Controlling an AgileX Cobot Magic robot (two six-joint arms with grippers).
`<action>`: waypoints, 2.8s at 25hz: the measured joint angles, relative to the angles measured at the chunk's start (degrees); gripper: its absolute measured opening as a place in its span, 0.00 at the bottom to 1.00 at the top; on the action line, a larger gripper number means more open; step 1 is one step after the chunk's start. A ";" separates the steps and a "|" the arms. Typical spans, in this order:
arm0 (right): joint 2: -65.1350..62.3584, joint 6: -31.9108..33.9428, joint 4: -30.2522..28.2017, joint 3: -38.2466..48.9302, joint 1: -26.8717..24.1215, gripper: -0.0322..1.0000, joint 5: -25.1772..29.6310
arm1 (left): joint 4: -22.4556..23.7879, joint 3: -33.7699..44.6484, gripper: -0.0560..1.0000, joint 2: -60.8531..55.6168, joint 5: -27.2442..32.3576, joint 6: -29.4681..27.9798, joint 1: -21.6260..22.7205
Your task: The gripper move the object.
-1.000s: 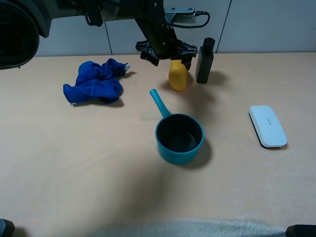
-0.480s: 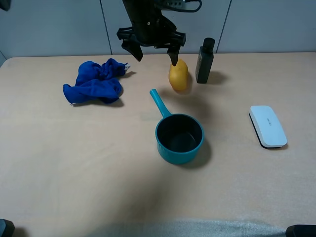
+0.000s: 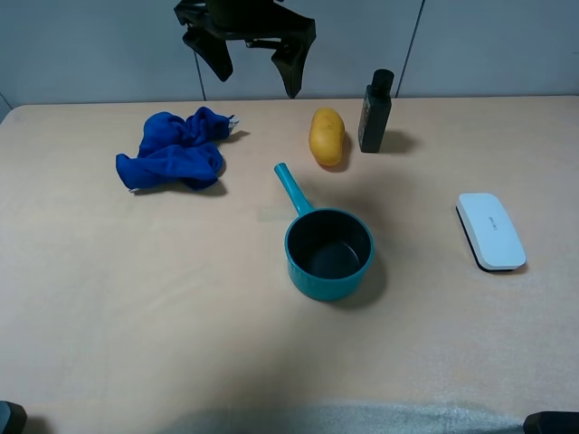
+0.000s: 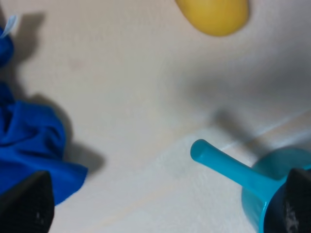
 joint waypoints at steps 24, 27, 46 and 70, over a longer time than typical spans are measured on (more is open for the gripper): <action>0.00 0.00 0.21 0.00 0.00 0.70 0.00 | 1.63 21.73 0.95 -28.84 0.08 5.99 0.00; 0.00 0.00 0.21 0.00 0.00 0.70 0.00 | 2.14 25.08 0.95 -32.96 0.12 6.38 0.00; 0.00 0.00 0.21 0.00 0.00 0.70 0.00 | 4.38 52.37 0.95 -68.76 0.23 6.56 0.00; 0.00 0.00 0.21 0.00 0.00 0.70 0.00 | 0.00 75.81 0.95 -104.19 -1.15 6.56 22.12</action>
